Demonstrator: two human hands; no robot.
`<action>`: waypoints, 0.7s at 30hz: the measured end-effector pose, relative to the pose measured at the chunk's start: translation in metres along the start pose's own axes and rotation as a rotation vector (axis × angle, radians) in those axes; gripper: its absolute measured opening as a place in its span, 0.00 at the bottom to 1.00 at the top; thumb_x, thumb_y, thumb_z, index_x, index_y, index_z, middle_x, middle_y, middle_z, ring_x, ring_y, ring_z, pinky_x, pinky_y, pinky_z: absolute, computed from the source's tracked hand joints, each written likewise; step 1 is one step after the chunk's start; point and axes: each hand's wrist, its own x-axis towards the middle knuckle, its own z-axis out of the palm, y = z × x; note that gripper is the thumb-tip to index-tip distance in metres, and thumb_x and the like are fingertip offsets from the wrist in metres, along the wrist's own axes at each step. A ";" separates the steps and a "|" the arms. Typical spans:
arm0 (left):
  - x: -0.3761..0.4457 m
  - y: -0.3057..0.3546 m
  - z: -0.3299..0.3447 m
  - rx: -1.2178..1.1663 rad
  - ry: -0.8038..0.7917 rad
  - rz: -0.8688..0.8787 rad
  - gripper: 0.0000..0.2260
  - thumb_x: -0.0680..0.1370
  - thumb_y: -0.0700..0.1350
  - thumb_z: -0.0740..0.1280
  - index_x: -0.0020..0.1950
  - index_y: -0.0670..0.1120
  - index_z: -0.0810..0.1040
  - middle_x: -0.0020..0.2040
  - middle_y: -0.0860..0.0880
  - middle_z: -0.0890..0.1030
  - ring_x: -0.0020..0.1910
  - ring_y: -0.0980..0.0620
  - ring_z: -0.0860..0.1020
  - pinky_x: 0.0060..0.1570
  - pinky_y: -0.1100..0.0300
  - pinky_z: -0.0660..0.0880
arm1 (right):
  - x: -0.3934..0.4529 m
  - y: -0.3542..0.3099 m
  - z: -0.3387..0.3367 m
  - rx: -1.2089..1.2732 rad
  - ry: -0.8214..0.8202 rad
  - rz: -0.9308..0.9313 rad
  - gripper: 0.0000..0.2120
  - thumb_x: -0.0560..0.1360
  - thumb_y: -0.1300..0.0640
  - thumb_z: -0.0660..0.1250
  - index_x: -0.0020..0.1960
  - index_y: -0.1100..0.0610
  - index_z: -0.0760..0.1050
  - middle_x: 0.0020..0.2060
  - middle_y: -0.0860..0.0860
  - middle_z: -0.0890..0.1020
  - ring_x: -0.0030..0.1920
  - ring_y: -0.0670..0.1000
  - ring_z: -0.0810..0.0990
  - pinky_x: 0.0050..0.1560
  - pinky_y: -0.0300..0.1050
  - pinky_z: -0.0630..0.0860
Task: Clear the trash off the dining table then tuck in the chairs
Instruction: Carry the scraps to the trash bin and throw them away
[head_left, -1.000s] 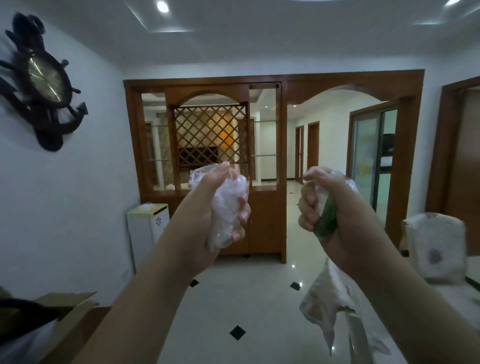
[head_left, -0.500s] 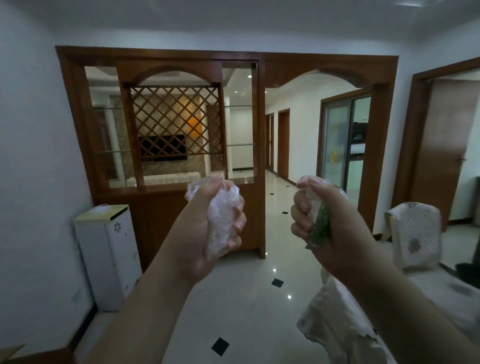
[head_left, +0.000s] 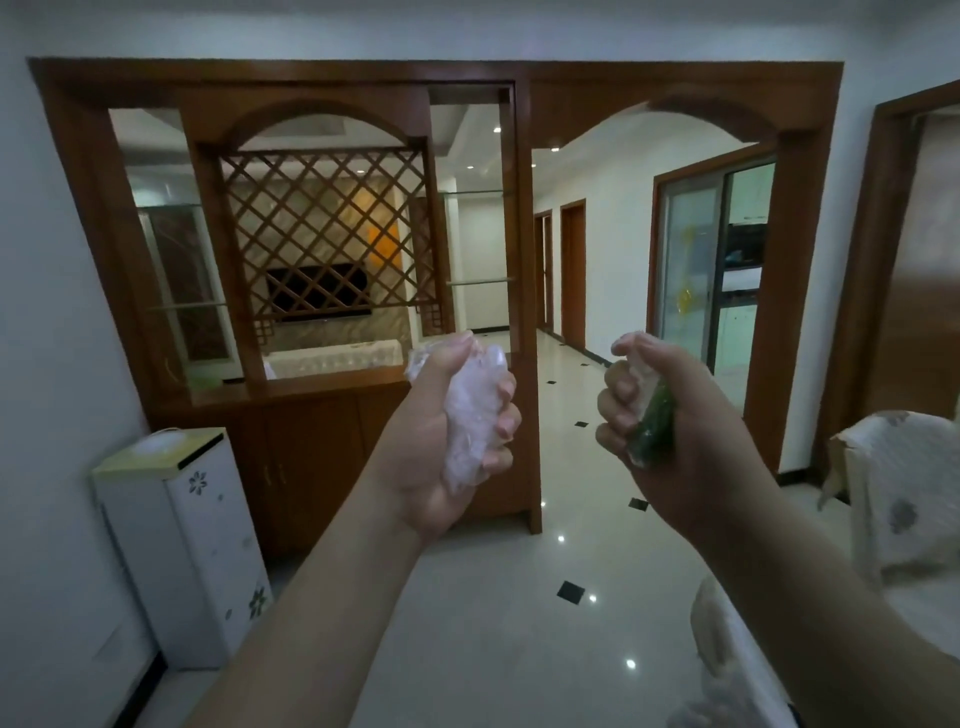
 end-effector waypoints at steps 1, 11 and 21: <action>0.014 0.001 -0.006 -0.007 -0.001 -0.004 0.13 0.74 0.55 0.62 0.53 0.48 0.71 0.38 0.49 0.73 0.30 0.55 0.69 0.20 0.68 0.65 | 0.016 0.005 0.000 0.007 -0.002 0.011 0.07 0.77 0.53 0.63 0.50 0.56 0.74 0.30 0.50 0.71 0.27 0.46 0.68 0.27 0.37 0.66; 0.148 0.003 -0.121 -0.031 0.090 0.065 0.13 0.72 0.55 0.63 0.49 0.48 0.72 0.36 0.50 0.73 0.30 0.56 0.68 0.20 0.69 0.63 | 0.171 0.098 0.015 0.025 -0.031 0.022 0.07 0.76 0.54 0.63 0.51 0.57 0.72 0.30 0.49 0.71 0.28 0.46 0.67 0.28 0.37 0.66; 0.285 0.023 -0.234 -0.046 0.057 -0.019 0.11 0.77 0.54 0.61 0.53 0.49 0.72 0.35 0.49 0.73 0.30 0.55 0.69 0.20 0.68 0.64 | 0.323 0.165 0.030 0.069 0.074 -0.025 0.08 0.76 0.53 0.63 0.50 0.57 0.72 0.31 0.50 0.71 0.28 0.46 0.68 0.28 0.37 0.65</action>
